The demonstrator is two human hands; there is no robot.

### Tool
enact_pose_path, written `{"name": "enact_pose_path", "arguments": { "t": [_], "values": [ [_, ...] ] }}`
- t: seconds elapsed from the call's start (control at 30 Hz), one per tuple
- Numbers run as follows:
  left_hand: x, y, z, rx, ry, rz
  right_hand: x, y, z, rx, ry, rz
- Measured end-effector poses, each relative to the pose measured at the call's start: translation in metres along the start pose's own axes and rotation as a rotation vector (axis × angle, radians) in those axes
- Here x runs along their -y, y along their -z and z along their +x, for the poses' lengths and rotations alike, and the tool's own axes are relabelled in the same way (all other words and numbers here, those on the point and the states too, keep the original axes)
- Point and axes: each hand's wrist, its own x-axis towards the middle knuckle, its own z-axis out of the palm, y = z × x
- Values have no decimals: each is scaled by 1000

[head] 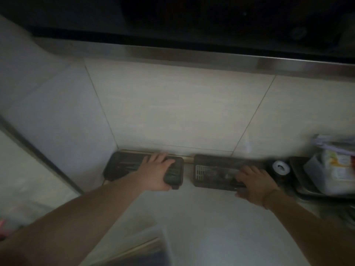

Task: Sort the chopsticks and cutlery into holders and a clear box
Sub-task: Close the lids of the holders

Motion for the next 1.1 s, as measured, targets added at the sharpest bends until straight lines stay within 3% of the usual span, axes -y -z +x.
{"name": "enact_pose_path", "arguments": {
  "t": [0.2,0.43,0.6,0.93,1.03,1.1],
  "values": [
    [51,-7,-23,125,236,182,10,15,39,139,-1,-52],
    [58,-11,-26,185,275,56,30,0,4,19,-12,-38],
    [56,-16,-35,137,210,119,43,-33,-51,-81,-45,43],
    [-22,-25,-40,101,-64,118,52,-39,-169,12,-499,271],
    [-52,-28,-39,131,-144,93,25,-89,-181,129,-547,298],
    [-65,-27,-40,168,-170,38,-18,-155,-172,116,-511,241]
  ]
}}
